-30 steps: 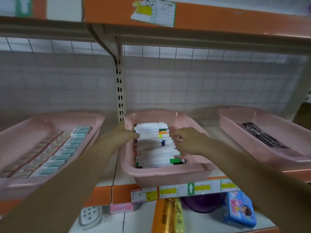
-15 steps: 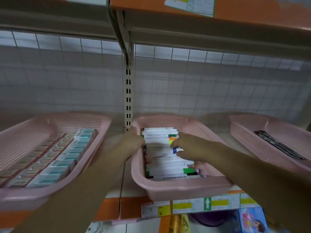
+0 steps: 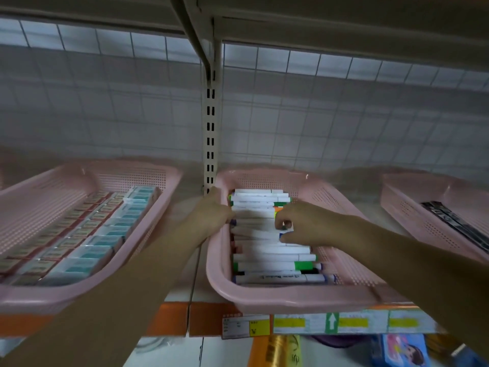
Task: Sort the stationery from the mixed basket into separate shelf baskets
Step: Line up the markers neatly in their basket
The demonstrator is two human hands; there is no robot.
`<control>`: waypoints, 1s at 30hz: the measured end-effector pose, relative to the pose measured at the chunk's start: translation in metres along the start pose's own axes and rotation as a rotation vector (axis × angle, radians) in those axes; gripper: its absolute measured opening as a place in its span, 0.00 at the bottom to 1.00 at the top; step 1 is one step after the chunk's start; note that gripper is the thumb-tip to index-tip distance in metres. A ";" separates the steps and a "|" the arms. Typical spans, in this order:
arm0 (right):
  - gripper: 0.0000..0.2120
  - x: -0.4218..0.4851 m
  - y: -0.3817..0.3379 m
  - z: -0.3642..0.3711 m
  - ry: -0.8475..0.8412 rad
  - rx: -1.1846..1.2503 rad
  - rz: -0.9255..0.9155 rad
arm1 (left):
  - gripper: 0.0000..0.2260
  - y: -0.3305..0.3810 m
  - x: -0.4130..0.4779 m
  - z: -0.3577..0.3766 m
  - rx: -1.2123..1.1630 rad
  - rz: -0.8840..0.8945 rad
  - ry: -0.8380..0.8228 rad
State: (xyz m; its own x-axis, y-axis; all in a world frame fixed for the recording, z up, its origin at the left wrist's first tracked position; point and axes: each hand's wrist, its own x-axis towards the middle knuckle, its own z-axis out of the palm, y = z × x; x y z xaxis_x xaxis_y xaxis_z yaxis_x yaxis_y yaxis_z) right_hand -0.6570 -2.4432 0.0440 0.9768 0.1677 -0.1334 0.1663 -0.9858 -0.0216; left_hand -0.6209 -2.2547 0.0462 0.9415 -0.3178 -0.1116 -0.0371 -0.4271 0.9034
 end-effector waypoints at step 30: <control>0.30 -0.025 -0.011 0.006 -0.158 0.171 -0.029 | 0.31 -0.011 0.007 0.002 -0.086 -0.018 0.031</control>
State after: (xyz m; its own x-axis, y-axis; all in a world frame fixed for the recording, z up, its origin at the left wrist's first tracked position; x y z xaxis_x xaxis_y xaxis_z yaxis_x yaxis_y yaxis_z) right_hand -0.6836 -2.4362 0.0419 0.9365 0.2072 -0.2830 0.1560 -0.9687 -0.1931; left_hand -0.6148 -2.2539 0.0349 0.9518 -0.2838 -0.1164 0.0074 -0.3582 0.9336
